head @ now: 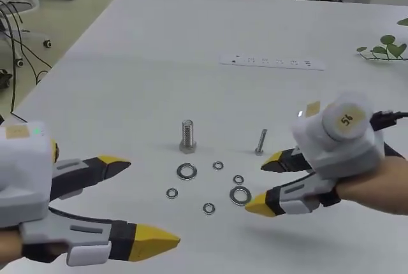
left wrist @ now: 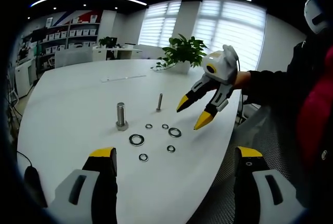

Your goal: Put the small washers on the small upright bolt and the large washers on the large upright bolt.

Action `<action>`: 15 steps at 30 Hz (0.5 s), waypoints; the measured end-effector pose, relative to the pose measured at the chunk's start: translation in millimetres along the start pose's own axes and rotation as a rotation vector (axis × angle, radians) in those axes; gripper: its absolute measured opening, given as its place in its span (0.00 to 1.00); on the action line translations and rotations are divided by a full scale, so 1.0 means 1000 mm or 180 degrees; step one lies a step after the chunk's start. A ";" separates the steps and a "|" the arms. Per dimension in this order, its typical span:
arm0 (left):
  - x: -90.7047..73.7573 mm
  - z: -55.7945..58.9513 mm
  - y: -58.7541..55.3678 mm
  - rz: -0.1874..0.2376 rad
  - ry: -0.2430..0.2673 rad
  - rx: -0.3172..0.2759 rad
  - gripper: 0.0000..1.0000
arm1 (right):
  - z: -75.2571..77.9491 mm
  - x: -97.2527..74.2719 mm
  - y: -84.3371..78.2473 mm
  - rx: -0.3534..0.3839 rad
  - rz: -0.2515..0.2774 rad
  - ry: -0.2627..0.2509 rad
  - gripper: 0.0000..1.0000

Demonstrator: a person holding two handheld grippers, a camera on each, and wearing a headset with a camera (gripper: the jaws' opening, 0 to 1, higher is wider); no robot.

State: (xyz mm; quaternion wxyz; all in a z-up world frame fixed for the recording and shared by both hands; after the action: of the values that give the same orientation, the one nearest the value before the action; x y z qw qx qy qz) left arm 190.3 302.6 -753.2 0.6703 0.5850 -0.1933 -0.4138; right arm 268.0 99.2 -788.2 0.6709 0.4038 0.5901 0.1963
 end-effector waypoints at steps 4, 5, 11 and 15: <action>0.000 0.000 -0.001 -0.0004 0.0009 -0.0006 0.94 | 0.001 0.006 -0.001 0.0014 -0.0081 0.0040 0.45; 0.000 -0.001 -0.001 -0.0004 0.0018 -0.0005 0.94 | 0.001 0.008 -0.002 0.0026 -0.0118 0.0058 0.44; 0.001 0.000 -0.002 -0.0002 0.0013 -0.0013 0.93 | 0.000 0.018 -0.006 0.0078 -0.0252 0.0147 0.42; 0.001 0.001 -0.002 -0.0010 0.0007 -0.0014 0.93 | 0.000 0.023 -0.008 0.0046 -0.0354 0.0174 0.40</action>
State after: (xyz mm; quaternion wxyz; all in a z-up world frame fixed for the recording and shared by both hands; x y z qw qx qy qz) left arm 189.7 301.4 -755.0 0.6711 0.5842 -0.1908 -0.4146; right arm 271.6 111.4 -808.9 0.6615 0.3697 0.6312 0.1653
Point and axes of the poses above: the centre of the closed fingertips' face, and the gripper's own axes: x roughly forward along the fingers, z roughly to its right, y roughly out of its top, the point moved 6 cm from there along -x, roughly backward along the fingers, and after that the axes turned 12 degrees about z, right-handed, at the moved point
